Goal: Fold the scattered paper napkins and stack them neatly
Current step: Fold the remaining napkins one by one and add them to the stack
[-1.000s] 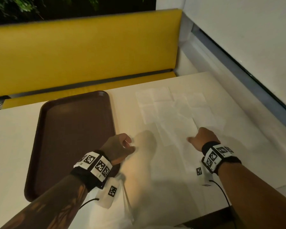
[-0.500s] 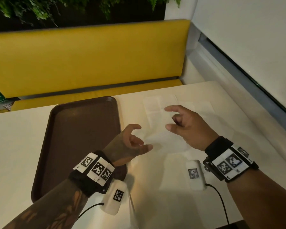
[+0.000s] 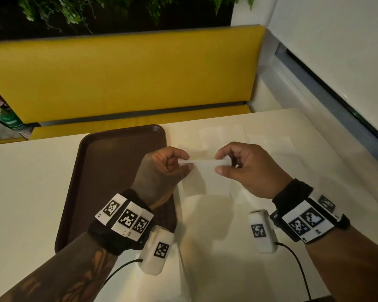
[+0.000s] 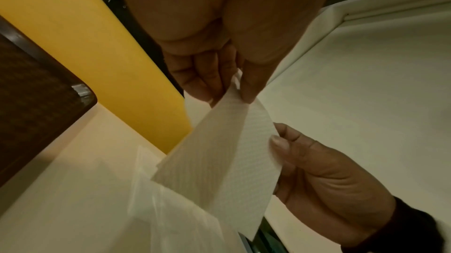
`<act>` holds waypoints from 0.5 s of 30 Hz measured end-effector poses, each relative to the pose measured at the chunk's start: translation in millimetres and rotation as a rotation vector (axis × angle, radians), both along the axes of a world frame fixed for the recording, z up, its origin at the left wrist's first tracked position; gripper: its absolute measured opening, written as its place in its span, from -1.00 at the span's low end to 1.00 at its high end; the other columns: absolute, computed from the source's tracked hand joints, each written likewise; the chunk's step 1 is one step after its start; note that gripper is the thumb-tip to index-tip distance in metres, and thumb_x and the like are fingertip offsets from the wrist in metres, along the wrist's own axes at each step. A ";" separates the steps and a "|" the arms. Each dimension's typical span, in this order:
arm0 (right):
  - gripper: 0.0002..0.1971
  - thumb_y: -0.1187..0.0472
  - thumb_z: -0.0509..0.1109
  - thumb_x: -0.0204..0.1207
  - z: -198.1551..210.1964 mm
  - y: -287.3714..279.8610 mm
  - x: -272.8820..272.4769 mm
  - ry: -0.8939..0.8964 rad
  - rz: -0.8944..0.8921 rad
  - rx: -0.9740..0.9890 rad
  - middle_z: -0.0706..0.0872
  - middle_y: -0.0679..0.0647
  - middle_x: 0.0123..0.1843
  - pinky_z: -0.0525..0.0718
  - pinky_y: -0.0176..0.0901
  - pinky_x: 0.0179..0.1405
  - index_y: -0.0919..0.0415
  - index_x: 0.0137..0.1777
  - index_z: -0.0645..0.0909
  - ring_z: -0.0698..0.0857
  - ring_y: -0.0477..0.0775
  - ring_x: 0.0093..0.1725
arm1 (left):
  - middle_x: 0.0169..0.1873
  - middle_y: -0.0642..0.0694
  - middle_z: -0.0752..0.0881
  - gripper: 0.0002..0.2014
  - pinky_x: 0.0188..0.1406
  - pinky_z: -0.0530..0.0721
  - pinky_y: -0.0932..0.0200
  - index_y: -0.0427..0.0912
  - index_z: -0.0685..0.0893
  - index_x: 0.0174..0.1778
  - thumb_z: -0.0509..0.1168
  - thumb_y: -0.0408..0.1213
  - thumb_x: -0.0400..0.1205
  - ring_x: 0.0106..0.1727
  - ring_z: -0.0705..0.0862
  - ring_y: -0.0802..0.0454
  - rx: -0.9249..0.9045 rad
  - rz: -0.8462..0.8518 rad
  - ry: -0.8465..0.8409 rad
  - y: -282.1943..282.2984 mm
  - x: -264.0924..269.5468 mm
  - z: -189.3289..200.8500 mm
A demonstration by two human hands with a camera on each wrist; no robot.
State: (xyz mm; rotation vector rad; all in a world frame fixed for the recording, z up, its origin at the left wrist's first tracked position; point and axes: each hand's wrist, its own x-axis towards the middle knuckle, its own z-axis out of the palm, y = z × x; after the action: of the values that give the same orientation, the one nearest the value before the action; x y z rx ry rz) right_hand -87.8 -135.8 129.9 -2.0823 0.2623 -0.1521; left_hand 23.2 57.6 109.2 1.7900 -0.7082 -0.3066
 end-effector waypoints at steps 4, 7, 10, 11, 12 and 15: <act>-0.94 0.15 0.52 0.49 -1.5 1.9 -0.3 -0.032 -0.031 -0.126 0.69 -0.04 -0.07 0.54 -0.33 -0.04 0.00 -0.17 0.69 0.62 -0.09 -0.05 | -0.29 -0.06 0.79 -0.81 -0.33 0.73 0.36 0.00 0.68 -0.14 0.52 -0.33 0.44 -0.36 0.74 0.14 0.027 -0.010 -0.019 1.1 1.0 1.0; -0.85 0.05 0.52 0.47 -1.4 1.9 -0.3 0.045 -0.017 -0.185 0.62 -0.16 0.20 0.44 -0.33 0.11 -0.19 -0.24 0.61 0.53 -0.10 0.23 | -0.33 0.00 0.74 -0.85 -0.39 0.67 0.40 0.04 0.66 -0.19 0.49 -0.27 0.47 -0.39 0.69 0.18 0.088 -0.003 -0.103 1.4 1.4 -0.2; -0.89 0.03 0.47 0.50 3.9 1.9 -1.5 0.054 0.010 -0.142 0.69 -0.22 0.18 0.50 -0.30 0.18 -0.12 -0.21 0.60 0.58 -0.21 0.22 | -0.20 0.07 0.65 -0.92 -0.30 0.61 0.32 0.06 0.64 -0.19 0.41 -0.09 0.53 -0.26 0.63 0.20 0.167 0.000 -0.323 3.9 1.1 -3.0; -0.91 0.04 0.46 0.52 6.1 2.1 -1.5 0.050 0.020 -0.114 0.74 -0.20 0.10 0.56 -0.32 0.13 -0.07 -0.18 0.62 0.63 -0.26 0.14 | -0.14 0.05 0.63 -0.88 -0.26 0.62 0.27 0.08 0.62 -0.19 0.36 0.00 0.53 -0.20 0.61 0.18 0.176 -0.010 -0.358 4.6 1.4 -3.1; -0.93 0.05 0.44 0.54 7.5 2.4 -0.8 0.049 0.033 -0.087 0.77 -0.15 0.01 0.61 -0.33 0.06 -0.01 -0.13 0.64 0.67 -0.27 0.05 | -0.10 0.02 0.64 -0.82 -0.22 0.65 0.20 0.06 0.63 -0.18 0.32 0.08 0.51 -0.17 0.62 0.14 0.168 -0.025 -0.338 5.2 1.9 -3.5; -0.90 0.10 0.44 0.57 7.9 6.0 2.8 0.076 0.061 -0.027 0.82 -0.05 -0.17 0.66 -0.37 -0.06 0.10 -0.01 0.69 0.75 -0.20 -0.13 | -0.16 -0.15 0.74 -0.72 -0.16 0.74 -0.14 -0.08 0.68 -0.14 0.33 0.07 0.48 -0.17 0.71 -0.09 0.094 -0.090 -0.059 4.7 0.8 1.1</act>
State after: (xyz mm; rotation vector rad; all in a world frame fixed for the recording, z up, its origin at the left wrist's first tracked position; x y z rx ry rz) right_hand -85.0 -129.9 137.8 -2.1232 0.2438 -0.0395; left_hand 24.1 62.3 110.3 1.8658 -0.8298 -0.3536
